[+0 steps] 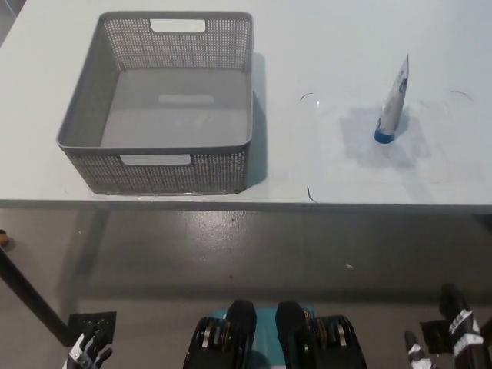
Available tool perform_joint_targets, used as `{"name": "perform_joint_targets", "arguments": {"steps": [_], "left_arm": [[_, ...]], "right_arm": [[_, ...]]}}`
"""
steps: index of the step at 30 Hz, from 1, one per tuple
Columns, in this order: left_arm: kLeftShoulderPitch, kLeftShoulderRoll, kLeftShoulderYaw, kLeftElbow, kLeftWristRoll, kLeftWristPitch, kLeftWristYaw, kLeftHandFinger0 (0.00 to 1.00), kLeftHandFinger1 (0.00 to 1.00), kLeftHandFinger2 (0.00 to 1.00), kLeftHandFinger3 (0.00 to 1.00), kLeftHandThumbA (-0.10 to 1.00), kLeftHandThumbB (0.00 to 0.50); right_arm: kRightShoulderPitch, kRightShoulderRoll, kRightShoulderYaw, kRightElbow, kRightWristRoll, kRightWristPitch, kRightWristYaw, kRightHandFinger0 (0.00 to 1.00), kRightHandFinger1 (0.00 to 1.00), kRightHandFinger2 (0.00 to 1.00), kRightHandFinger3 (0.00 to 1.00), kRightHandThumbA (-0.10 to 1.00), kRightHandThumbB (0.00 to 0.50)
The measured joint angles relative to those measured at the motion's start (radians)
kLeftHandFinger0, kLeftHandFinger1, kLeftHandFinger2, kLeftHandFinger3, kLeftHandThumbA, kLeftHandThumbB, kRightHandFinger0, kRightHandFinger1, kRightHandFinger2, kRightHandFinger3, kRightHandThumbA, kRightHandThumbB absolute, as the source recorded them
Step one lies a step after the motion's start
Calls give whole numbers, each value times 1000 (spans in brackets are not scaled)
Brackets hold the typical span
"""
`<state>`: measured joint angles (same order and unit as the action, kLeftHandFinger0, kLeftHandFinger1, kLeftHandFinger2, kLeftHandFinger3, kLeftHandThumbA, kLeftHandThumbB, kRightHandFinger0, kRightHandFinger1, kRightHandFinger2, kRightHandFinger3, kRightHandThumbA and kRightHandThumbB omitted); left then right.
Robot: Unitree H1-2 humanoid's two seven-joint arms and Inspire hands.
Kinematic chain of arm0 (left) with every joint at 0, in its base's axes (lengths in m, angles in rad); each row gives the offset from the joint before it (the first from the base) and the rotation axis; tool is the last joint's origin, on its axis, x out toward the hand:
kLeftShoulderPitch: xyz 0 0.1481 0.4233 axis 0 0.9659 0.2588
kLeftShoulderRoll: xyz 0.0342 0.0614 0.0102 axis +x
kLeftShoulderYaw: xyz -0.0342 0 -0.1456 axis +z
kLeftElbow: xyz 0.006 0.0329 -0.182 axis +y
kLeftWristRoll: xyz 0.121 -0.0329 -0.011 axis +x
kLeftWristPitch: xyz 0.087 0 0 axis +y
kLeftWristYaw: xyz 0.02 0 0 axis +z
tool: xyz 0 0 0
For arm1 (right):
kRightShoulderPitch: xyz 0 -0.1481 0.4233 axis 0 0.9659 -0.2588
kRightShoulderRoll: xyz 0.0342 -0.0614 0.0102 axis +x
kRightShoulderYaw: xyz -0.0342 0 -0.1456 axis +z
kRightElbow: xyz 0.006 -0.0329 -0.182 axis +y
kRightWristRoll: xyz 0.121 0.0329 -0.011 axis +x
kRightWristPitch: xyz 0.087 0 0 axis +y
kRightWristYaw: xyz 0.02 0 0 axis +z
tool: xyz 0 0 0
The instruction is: Use the right hand to pick up a shampoo and place it into a container on the left side
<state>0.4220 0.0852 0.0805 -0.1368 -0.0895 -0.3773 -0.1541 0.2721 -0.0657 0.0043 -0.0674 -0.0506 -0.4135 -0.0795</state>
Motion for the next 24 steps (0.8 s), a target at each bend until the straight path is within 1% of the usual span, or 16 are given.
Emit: {"name": "perform_joint_targets", "arguments": {"steps": [2,5,6,8,10,11,14,15,16,18,20,21,22,24], "left_arm": [[2,-2,-7,0,-1,3,0,1000,1000,1000,1000,951,53],[8,-4,-16,0,-1,7,0,1000,1000,1000,1000,953,54],[12,-5,-18,-1,-1,9,0,1000,1000,1000,1000,949,51],[21,-7,-21,-2,-1,12,1,1000,1000,1000,1000,927,49],[27,-8,-23,-1,-3,12,0,1000,1000,1000,1000,921,35],[32,-8,-24,-1,-4,12,0,1000,1000,1000,1000,917,26],[43,-7,-27,5,-8,11,0,1000,1000,1000,1000,911,25],[46,-7,-27,9,-9,11,0,1000,1000,1000,1000,907,24],[49,-8,-28,15,-10,11,0,1000,1000,1000,1000,906,34],[54,-8,-29,27,-12,11,0,1000,1000,1000,1000,920,46],[62,-8,-31,28,-12,11,0,1000,1000,1000,1000,923,37],[63,-8,-31,28,-12,11,0,1000,1000,1000,1000,920,35],[71,-10,-33,30,-12,11,0,1000,1000,1000,1000,919,33],[75,-11,-34,34,-13,10,0,1000,1000,1000,1000,918,31]], "right_arm": [[-33,0,-18,-27,-13,0,-5,1000,1000,1000,1000,741,141],[-84,0,-44,-64,-25,1,-10,1000,1000,1000,1000,758,151],[-101,0,-49,-71,-30,1,-12,1000,1000,1000,1000,792,167],[-139,1,-67,-89,-47,4,-16,1000,1000,1000,1000,872,205],[-172,1,-77,-100,-57,12,-19,1000,1000,1000,1000,931,268],[-197,0,-85,-114,-65,29,-20,1000,1000,1000,1000,939,308],[-271,-8,-101,-136,-78,80,-20,1000,1000,1000,1000,927,341],[-295,-11,-105,-137,-79,93,-20,1000,1000,1000,1000,896,335],[-324,-14,-109,-136,-81,117,-20,1000,1000,1000,1000,870,331],[-387,-23,-116,-132,-81,164,-19,1000,1000,1000,1000,866,325],[-443,-29,-117,-118,-82,205,-18,1000,1000,1000,1000,851,334],[-454,-30,-116,-116,-82,210,-18,1000,1000,1000,1000,848,334],[-500,-35,-116,-93,-84,248,-18,1000,1000,1000,1000,852,328],[-543,-39,-115,-68,-87,278,-18,1000,1000,1000,1000,852,330]]}}
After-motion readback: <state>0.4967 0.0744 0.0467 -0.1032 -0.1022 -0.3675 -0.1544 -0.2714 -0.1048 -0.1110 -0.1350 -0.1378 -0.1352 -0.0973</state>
